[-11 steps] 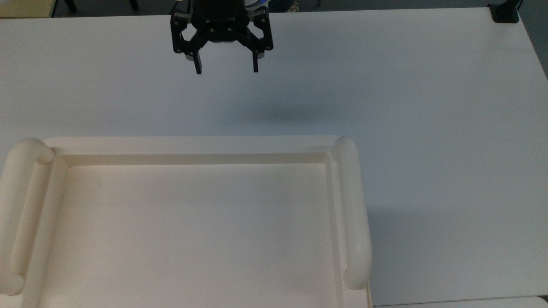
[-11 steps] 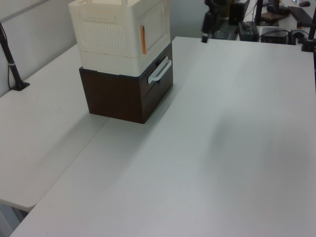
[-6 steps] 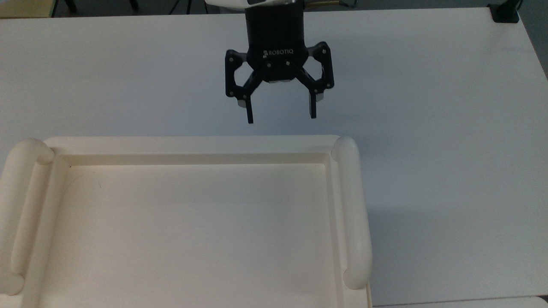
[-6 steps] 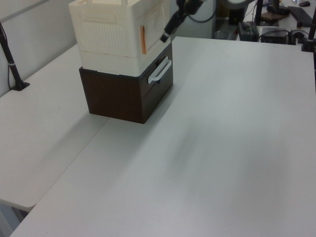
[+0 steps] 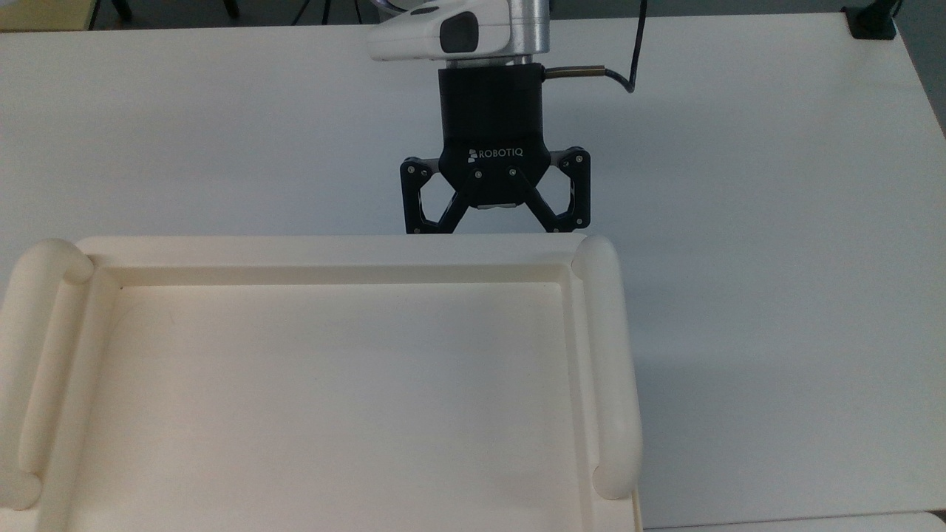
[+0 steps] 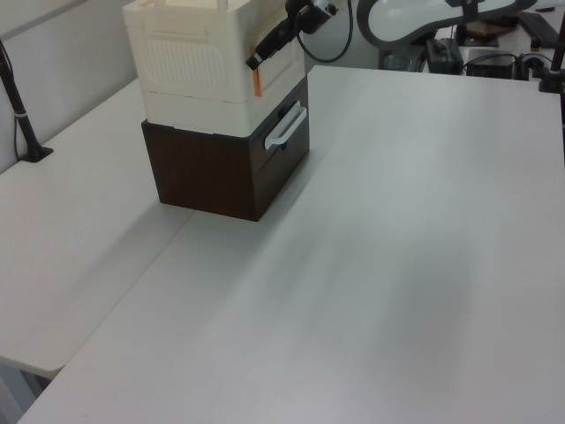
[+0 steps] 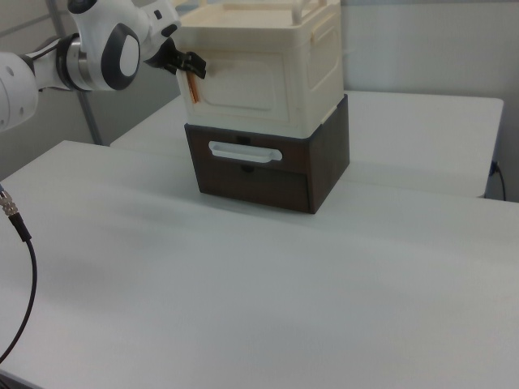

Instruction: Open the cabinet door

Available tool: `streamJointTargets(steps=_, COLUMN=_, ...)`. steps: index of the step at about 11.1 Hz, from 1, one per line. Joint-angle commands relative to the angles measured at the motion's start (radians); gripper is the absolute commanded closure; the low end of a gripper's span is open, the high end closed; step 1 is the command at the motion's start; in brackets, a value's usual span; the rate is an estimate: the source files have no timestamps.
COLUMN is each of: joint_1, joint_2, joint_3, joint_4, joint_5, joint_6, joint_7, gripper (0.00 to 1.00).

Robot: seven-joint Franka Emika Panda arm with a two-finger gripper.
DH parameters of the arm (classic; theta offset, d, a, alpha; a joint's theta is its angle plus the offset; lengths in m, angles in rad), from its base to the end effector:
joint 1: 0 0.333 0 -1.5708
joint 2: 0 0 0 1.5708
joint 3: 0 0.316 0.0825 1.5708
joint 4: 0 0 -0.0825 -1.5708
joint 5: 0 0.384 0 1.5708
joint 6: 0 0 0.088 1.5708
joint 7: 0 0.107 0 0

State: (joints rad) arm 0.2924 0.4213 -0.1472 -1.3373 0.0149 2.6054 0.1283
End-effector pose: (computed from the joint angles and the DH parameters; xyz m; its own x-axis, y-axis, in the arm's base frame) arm 0.7230 0.1307 0.5946 0.6605 0.0082 0.7508 0.0705 -0.9962 -0.0511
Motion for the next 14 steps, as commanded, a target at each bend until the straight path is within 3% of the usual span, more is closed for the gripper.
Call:
streamJointTargets(steps=1, joint_1=0.022, joint_2=0.017, joint_3=-0.037, joint_4=0.027, joint_5=-0.047, joint_6=0.025, joint_7=0.025, gripper=0.39)
streamJointTargets(steps=5, joint_1=0.021, joint_2=0.014, joint_3=-0.035, joint_4=0.018, joint_5=-0.065, joint_6=0.025, joint_7=0.016, gripper=0.80)
streamJointTargets(steps=7, joint_1=0.016, joint_2=-0.001, joint_3=-0.035, joint_4=0.015, joint_5=-0.064, joint_6=0.021, joint_7=0.002, gripper=0.92)
streamJointTargets(steps=10, joint_1=0.010, joint_2=-0.131, joint_3=-0.028, joint_4=-0.113, joint_5=-0.047, joint_6=-0.029, joint_7=-0.031, gripper=0.92)
streamJointTargets(steps=13, joint_1=-0.018, joint_2=-0.240, joint_3=-0.003, joint_4=-0.141, joint_5=-0.023, joint_6=-0.290, joint_7=-0.080, gripper=0.90)
streamJointTargets(steps=14, joint_1=-0.038, joint_2=-0.289, joint_3=0.006, joint_4=-0.163, joint_5=0.015, joint_6=-0.388, joint_7=-0.145, gripper=0.85)
